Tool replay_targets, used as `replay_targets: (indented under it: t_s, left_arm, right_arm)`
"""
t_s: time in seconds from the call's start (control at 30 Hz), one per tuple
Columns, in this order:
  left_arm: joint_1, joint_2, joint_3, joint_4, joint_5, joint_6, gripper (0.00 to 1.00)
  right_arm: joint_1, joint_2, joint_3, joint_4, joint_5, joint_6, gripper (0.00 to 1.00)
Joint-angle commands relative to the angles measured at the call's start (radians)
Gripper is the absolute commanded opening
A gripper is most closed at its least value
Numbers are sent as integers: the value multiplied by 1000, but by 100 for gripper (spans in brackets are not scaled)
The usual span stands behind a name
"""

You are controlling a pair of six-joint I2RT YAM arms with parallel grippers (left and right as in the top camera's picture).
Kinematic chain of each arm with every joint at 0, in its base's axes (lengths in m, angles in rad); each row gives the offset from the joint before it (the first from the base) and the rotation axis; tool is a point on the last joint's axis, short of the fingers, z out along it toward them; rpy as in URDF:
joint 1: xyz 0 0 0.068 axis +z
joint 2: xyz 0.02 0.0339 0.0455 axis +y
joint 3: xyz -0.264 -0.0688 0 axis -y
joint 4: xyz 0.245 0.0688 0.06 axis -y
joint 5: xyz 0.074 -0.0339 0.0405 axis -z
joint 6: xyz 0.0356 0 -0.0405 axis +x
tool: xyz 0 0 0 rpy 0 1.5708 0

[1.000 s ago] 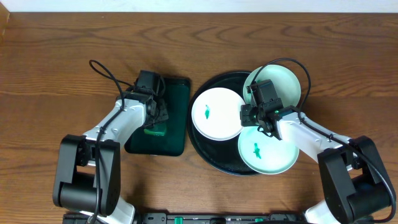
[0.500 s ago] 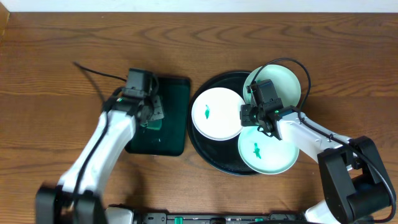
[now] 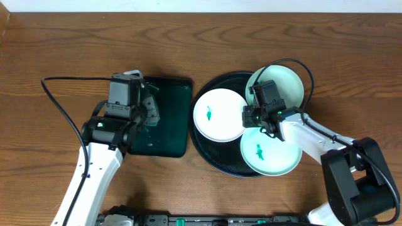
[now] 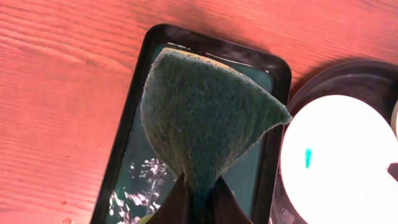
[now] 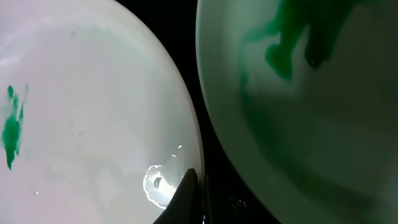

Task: Clean dirty plates on tray and stack at the side
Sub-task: 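Lift the green sponge out of the water with the left gripper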

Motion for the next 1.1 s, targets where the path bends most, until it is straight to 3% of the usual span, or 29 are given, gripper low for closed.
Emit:
replay_targets:
  t_s: [0.0,0.27,1.07]
  left_arm:
    - [2,-6,10,2,-1,17,7]
    - [2,-6,10,-3,130,16,7]
    - [2,152,10,3,67,17,8]
  right_arm:
    - [13,8,-6,-9,-32,-5,1]
    - [13,8,-6,-13,-33,-5,1]
    - [13,8,-6,-2,-159,6,1]
